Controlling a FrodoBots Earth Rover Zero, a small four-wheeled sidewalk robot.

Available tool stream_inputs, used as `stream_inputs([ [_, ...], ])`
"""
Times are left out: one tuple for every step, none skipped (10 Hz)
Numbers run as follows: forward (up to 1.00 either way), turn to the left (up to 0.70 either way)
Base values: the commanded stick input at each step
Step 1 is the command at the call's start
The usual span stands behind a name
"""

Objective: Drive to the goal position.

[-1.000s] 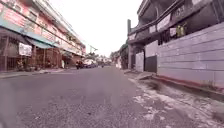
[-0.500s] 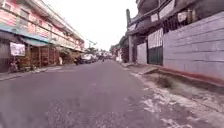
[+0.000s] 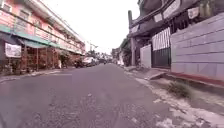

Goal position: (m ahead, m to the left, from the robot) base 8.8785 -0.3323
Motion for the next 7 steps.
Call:
stream_inputs([
  [1.0,0.0],
  [1.0,0.0],
  [1.0,0.0],
  [1.0,0.0],
  [1.0,0.0],
  [1.0,0.0],
  [1.0,0.0],
])
